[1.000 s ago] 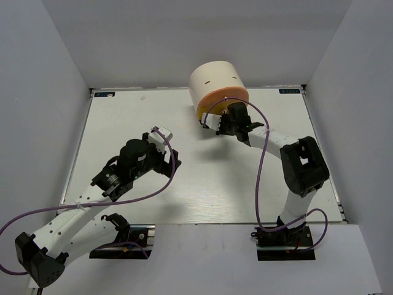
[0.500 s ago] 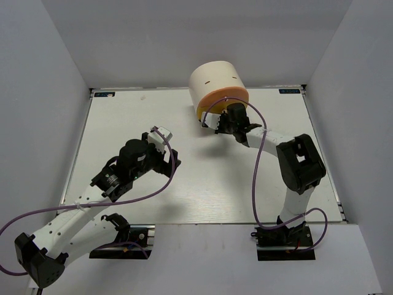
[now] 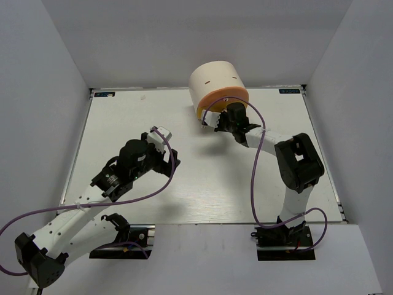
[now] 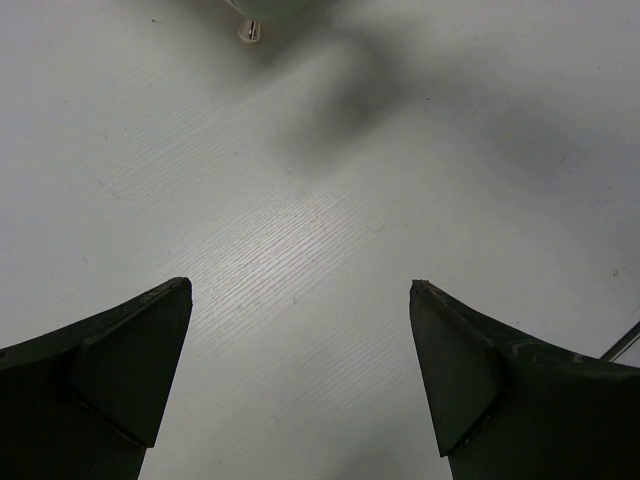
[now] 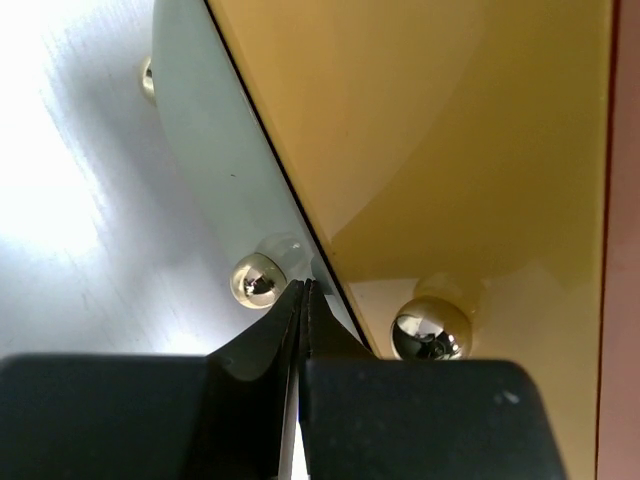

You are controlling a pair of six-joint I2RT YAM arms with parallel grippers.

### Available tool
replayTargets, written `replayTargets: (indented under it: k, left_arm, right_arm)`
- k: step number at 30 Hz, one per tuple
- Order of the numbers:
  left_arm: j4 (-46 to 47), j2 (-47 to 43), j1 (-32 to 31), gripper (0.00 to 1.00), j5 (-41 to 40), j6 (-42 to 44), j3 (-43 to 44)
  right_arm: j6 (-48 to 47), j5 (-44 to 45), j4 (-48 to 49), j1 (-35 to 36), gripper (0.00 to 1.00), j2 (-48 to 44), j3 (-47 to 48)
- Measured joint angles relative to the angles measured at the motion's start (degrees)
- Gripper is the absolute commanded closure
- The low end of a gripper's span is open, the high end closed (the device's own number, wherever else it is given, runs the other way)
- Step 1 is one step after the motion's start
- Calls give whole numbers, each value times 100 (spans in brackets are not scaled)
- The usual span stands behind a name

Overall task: Sort the stationery into containers
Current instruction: Close the drawer in the storage box, then reset both arms

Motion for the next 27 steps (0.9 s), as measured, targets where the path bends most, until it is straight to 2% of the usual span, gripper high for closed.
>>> replayTargets:
  k: [18,24,27]
  left_arm:
    - [-2,-2,0,1,-72,0,-55]
    - [2,-2,0,1,-94,-2,-55]
    - [17,-2,0,1,-68,-2,-59]
  right_arm:
    - [-76,181,208,-2,100,181,-4]
    - [197,11,96,-2,100,-490,-472]
    - [568,-131,-186,-2,77,-1241,-717]
